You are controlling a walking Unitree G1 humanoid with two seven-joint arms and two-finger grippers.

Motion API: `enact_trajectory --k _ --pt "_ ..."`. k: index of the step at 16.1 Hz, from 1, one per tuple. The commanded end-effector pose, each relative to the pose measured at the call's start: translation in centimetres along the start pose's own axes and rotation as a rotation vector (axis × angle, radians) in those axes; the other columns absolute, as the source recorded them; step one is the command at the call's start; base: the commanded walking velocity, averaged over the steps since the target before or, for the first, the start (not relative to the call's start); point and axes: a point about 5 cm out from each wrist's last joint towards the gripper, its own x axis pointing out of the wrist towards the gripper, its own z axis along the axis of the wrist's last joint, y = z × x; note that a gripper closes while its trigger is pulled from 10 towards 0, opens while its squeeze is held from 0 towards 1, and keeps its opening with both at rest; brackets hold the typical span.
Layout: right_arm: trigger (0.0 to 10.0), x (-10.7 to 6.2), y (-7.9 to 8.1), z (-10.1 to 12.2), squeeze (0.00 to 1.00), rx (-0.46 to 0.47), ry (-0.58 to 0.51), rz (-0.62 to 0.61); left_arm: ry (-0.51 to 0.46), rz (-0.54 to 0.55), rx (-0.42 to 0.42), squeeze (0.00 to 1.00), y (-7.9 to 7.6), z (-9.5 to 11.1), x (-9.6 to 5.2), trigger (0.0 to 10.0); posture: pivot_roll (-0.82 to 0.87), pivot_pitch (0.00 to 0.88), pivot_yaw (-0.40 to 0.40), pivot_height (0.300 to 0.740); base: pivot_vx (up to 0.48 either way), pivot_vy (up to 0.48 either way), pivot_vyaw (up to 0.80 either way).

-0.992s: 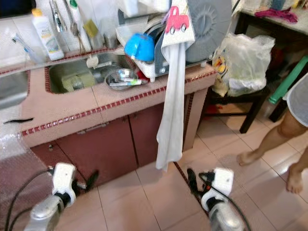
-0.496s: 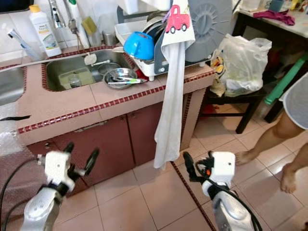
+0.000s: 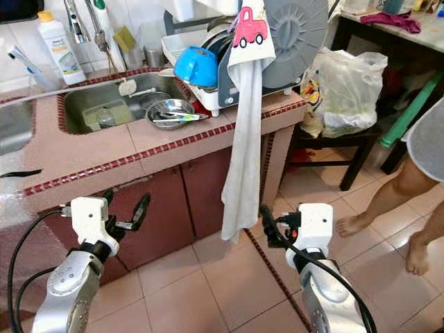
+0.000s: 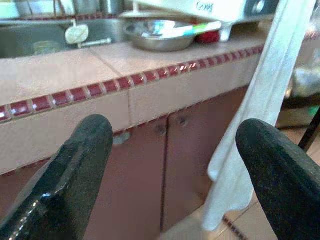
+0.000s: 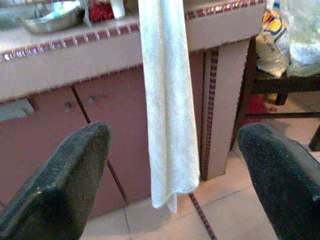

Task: Kitchen organization

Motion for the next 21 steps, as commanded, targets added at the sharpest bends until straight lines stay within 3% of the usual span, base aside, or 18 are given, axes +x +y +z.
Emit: enact_trajectory --k 1,4,8,18,21 --pt "10.0 -0.2 0.3 0.3 0.0 0.006 -0.005 0.0 -0.01 0.006 0.018 0.0 0.2 0.7 0.1 10.0 -0.03 0.0 0.104 0.74 0.0 0.0 0.0" --pt "10.0 -0.7 0.7 0.4 0.0 -0.016 -0.009 -0.004 -0.008 0.001 0.004 0.0 0.1 1.1 0.3 10.0 -0.04 0.0 0.115 0.74 0.0 0.0 0.0" --pt "10.0 -0.6 1.0 0.7 0.0 -0.03 -0.013 -0.008 0.025 0.024 0.048 0.0 0.1 0.9 0.3 10.0 -0.02 0.0 0.115 0.74 0.0 0.0 0.8" --pt "10.0 0.1 1.6 2.5 0.0 -0.082 -0.077 0.0 0.03 0.023 0.055 0.0 0.4 1.2 0.2 10.0 -0.01 0.0 0.11 0.74 0.0 0.0 0.79" --pt "10.0 0.2 1.7 2.9 0.0 -0.042 -0.094 -0.005 0.052 0.038 0.029 0.0 0.4 0.9 0.2 10.0 -0.01 0.0 0.111 0.74 0.0 0.0 0.27"
